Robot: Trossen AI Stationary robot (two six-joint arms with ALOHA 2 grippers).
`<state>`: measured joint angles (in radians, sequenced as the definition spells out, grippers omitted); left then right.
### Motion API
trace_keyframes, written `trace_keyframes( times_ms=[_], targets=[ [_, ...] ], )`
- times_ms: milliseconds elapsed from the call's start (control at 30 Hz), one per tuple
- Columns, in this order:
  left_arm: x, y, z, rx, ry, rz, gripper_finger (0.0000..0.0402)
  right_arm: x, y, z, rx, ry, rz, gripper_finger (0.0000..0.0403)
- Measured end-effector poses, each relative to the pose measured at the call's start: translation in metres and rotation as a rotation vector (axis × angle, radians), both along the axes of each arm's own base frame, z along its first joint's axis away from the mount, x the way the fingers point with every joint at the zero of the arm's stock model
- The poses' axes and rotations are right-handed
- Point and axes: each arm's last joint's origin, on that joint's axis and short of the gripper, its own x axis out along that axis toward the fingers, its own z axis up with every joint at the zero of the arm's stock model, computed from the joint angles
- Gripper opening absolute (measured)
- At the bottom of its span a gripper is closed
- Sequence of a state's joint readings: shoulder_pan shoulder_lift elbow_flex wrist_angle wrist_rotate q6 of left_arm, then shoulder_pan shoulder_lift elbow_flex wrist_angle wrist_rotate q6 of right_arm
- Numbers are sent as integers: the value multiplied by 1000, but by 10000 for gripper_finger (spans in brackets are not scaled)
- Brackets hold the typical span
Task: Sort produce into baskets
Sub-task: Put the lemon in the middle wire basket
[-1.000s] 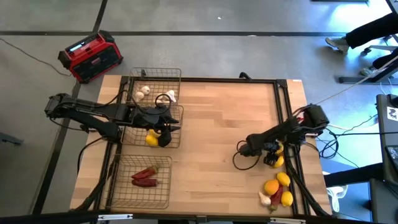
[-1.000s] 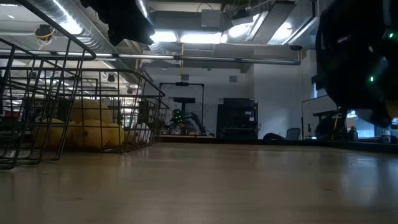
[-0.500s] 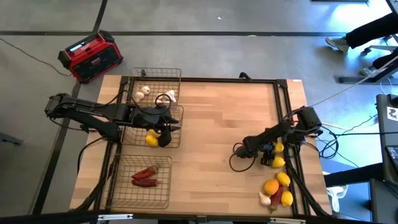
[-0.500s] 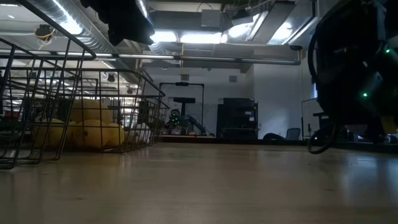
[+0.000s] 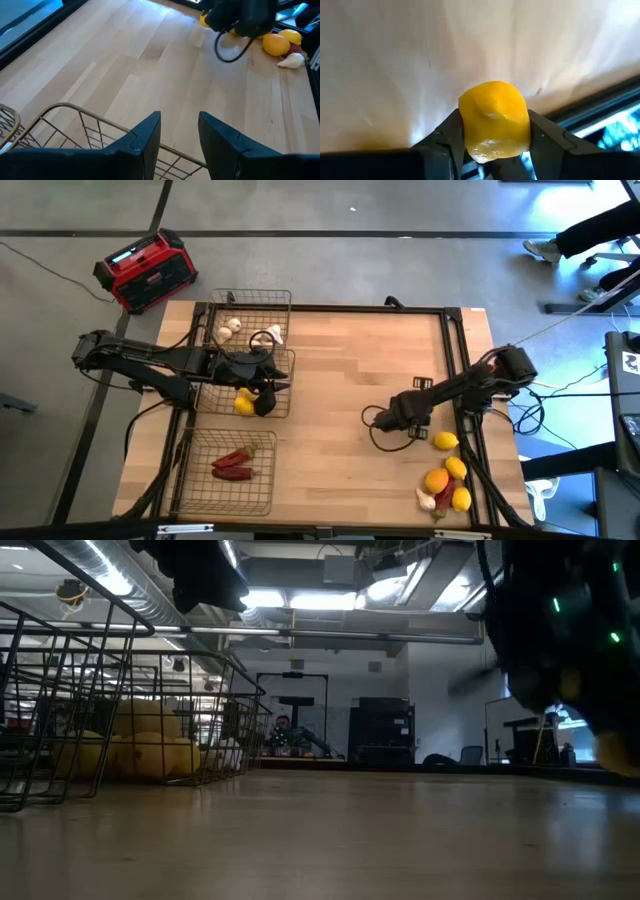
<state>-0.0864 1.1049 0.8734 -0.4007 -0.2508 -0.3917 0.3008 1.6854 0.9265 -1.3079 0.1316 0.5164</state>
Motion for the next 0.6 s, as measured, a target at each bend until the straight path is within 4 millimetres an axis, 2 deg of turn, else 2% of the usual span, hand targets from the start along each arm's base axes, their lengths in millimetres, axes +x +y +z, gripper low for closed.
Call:
trace_keyframes(
  times_ms=[233, 467, 600],
  targets=[
    [0, 1, 0, 9, -3, -4, 127, 14, -2, 40, -108, -316, 67, 156],
    [3, 1, 0, 9, -18, -2, 128, 34, -1, 60, -191, -692, 130, 157],
    [19, 2, -6, 4, -40, -17, 128, 48, 2, 66, -198, -840, 204, 157]
  ],
)
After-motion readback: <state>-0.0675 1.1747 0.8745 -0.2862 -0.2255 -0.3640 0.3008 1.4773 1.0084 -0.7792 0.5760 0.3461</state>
